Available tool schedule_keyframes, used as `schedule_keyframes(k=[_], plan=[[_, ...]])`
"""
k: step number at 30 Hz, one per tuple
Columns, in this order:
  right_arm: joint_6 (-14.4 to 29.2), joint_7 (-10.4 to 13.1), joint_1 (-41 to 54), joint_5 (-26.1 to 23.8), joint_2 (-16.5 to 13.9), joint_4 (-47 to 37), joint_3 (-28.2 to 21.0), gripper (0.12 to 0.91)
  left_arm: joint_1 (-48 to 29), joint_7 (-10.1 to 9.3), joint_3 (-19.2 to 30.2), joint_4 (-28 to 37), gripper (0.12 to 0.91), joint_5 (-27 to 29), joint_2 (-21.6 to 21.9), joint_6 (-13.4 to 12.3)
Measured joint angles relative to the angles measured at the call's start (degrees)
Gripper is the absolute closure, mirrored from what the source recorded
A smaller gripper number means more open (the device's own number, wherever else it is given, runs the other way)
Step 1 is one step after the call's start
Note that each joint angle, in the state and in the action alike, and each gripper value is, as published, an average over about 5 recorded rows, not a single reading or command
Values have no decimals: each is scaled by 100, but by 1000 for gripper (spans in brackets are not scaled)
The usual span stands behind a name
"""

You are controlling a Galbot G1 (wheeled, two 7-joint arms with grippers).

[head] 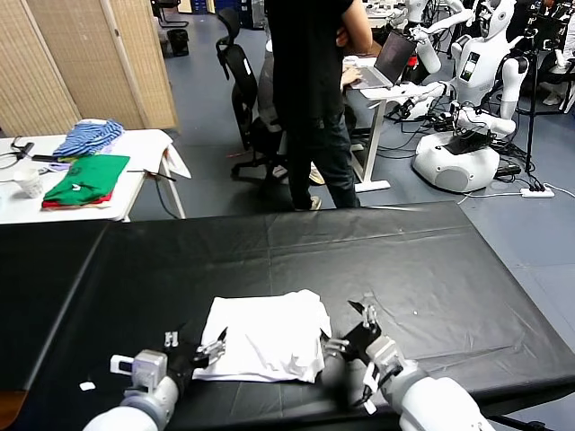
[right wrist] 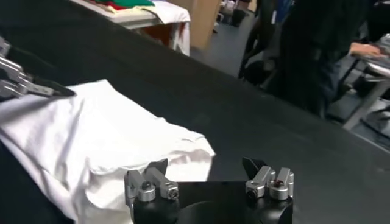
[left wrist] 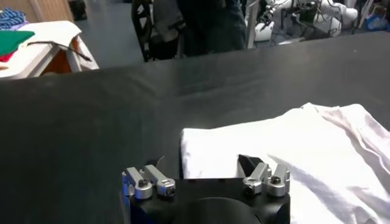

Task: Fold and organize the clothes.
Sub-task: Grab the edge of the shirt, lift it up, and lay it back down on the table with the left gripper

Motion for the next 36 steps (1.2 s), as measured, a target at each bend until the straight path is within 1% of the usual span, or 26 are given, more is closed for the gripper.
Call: schedule_keyframes(k=[3, 5, 10, 12, 15, 18, 26, 36], plan=[[0, 40, -153, 152, 67, 187, 159, 118, 70, 130, -155, 100, 123, -300, -37, -161], [0, 49, -256, 201, 119, 295, 259, 118, 79, 183, -226, 164, 123, -585, -77, -289], [0, 55, -490, 243, 250, 465, 433, 118, 44, 188, -323, 238, 123, -1399, -174, -491], [0, 55, -552, 250, 293, 509, 458, 118, 23, 193, -323, 286, 123, -1595, -204, -567], [0, 55, -614, 258, 336, 560, 494, 118, 0, 259, -295, 380, 123, -1708, -234, -657], [0, 55, -665, 263, 365, 599, 529, 118, 17, 379, -284, 456, 123, -1802, -241, -690], [0, 60, -790, 261, 469, 652, 547, 118, 126, 707, -291, 567, 123, -1949, -233, -613], [0, 63, -951, 246, 547, 754, 601, 118, 4, 839, -167, 759, 124, -2037, -301, -618]])
